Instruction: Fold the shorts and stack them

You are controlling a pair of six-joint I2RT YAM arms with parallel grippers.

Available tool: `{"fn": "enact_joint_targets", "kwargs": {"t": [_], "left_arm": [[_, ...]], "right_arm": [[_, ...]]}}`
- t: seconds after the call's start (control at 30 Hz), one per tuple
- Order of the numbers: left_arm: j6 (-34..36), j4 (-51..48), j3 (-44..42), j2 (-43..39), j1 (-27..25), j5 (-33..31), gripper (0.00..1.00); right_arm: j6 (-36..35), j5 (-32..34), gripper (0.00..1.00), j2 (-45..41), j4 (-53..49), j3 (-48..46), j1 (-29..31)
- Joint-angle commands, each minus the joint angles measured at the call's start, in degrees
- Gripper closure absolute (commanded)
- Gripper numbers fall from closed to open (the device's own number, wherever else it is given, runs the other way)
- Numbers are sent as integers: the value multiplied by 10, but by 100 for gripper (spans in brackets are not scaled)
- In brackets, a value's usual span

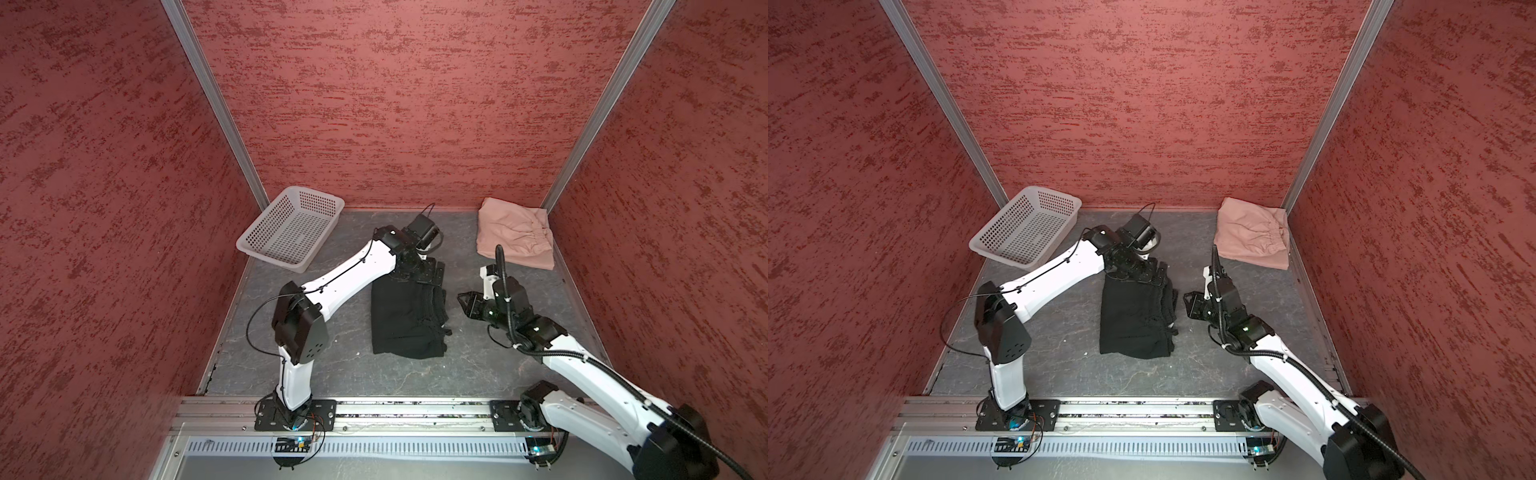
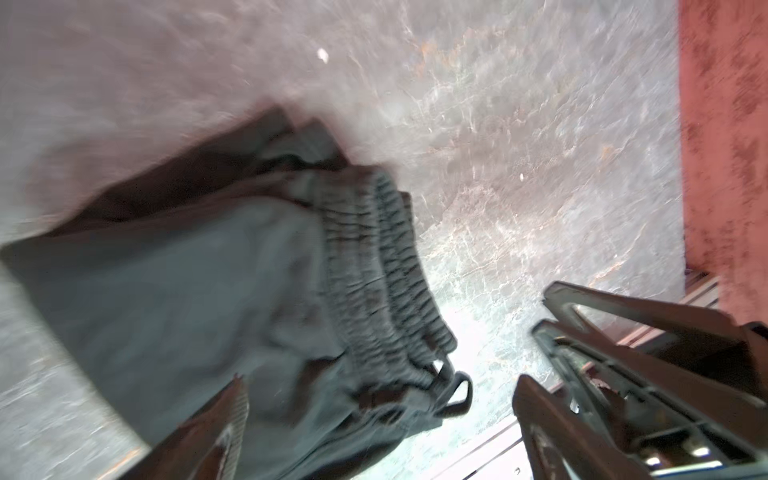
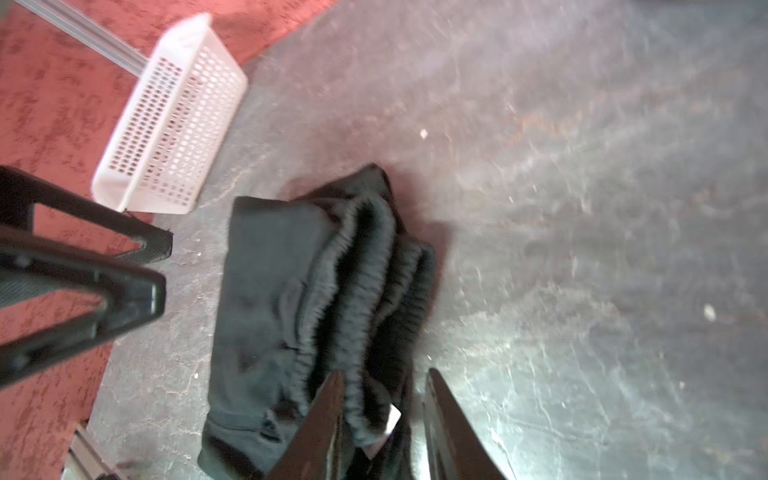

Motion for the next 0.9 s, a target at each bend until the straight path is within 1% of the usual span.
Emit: {"fn": "enact_joint_targets", "kwargs": {"t": [0.0, 0.07, 0.17, 0.2, 0.3, 0.37, 0.43, 0.57, 0.67, 0.73, 0.77, 0.87], "left_arm": [[-1, 26, -90, -97, 51, 1, 1], [-19, 75, -197, -164, 84, 6, 1], [-48, 142, -336, -249, 114, -10, 1], [-57, 176, -386, -277, 122, -5, 1], [-73, 263, -496, -326, 132, 13, 1], [-78, 322, -548, -336, 143, 46, 1], [-84, 374, -586, -331, 153, 68, 1], [-86, 435, -619, -302, 165, 102, 1], [-82, 492, -633, -282, 161, 132, 1], [-78, 539, -644, -269, 153, 151, 1], [-76, 549, -644, -262, 150, 156, 1], [-74, 569, -643, -236, 145, 178, 1]], "right_arm": [[-39, -98, 68, 22, -5, 18, 22], [-34, -121, 68, 54, 28, 25, 61], [-42, -101, 66, 114, 23, 43, 114], [-45, -98, 66, 140, 24, 46, 127], [-32, -89, 65, 204, 39, 33, 137], [-15, -62, 67, 242, 20, 29, 136], [1, -46, 68, 264, -3, 28, 130], [24, -45, 68, 274, -4, 13, 124], [29, -27, 66, 264, -10, 18, 123], [29, -8, 63, 250, -17, 25, 118], [31, -7, 62, 246, -14, 24, 112], [35, -33, 60, 242, 8, 16, 87]]}}
